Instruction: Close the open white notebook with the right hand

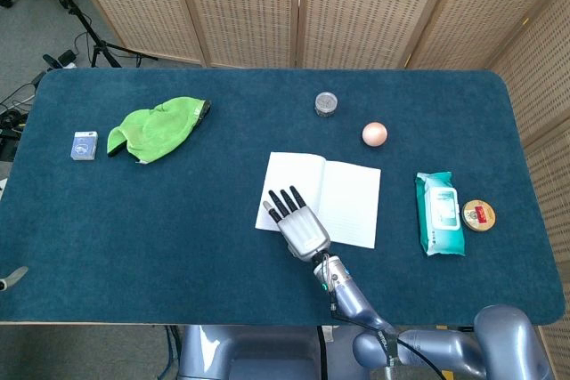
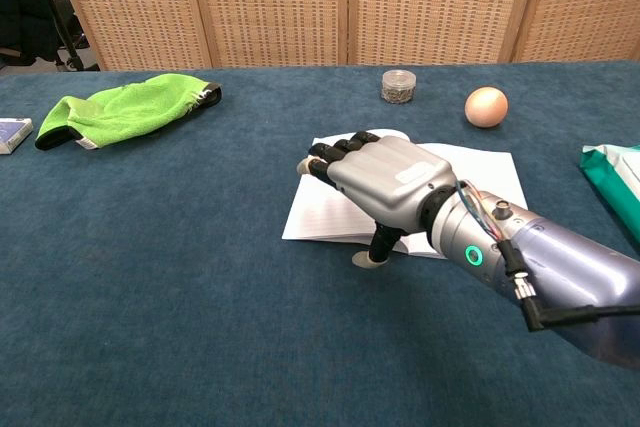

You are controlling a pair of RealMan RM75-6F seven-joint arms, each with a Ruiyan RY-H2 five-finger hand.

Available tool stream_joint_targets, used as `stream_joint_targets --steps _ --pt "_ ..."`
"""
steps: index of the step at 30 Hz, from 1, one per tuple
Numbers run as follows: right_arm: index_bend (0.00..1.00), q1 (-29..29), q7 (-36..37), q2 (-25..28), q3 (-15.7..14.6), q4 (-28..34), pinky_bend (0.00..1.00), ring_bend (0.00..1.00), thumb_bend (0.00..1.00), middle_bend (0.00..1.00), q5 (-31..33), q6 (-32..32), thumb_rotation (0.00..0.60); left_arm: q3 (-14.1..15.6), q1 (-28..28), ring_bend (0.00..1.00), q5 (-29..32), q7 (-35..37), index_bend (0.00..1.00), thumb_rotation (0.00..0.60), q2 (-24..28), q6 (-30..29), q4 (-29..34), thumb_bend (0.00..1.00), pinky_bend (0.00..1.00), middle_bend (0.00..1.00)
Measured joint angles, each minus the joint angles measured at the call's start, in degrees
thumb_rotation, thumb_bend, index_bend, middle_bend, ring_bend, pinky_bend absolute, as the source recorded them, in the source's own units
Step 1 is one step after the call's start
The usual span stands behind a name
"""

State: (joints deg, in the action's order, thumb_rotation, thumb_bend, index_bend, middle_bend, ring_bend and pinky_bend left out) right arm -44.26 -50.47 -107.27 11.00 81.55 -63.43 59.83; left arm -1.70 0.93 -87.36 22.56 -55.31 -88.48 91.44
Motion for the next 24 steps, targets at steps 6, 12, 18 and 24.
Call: stream_joint_targets --steps 6,12,18,24 --pt "0.00 -1.0 -0.9 -2.3 -0.1 -3.3 0.00 0.00 0.26 0.00 -0.5 0.8 0.600 0.1 -0.1 0.00 -0.1 1.1 0.00 0.600 0.2 -0.1 -0.2 0.00 0.00 0.00" --pt "0.00 -2.0 -2.0 -4.1 0.2 -6.3 0.00 0.00 0.26 0.00 0.2 1.0 0.600 0.0 -0.2 0.00 -0.3 2.2 0.00 0.600 0.3 -0.4 -0.8 0.00 0.00 0.00" --pt "0.00 -2.5 -2.5 -5.6 0.5 -8.7 0.00 0.00 0.26 0.00 1.4 1.0 0.600 0.0 -0.2 0.00 -0.5 3.3 0.00 0.600 0.3 -0.6 -1.3 0.00 0.00 0.00" --pt "0.00 -2.6 -2.8 -6.2 0.2 -10.5 0.00 0.00 0.26 0.00 1.5 1.2 0.600 0.1 -0.2 0.00 -0.8 3.7 0.00 0.600 0.4 -0.7 -1.5 0.00 0.00 0.00"
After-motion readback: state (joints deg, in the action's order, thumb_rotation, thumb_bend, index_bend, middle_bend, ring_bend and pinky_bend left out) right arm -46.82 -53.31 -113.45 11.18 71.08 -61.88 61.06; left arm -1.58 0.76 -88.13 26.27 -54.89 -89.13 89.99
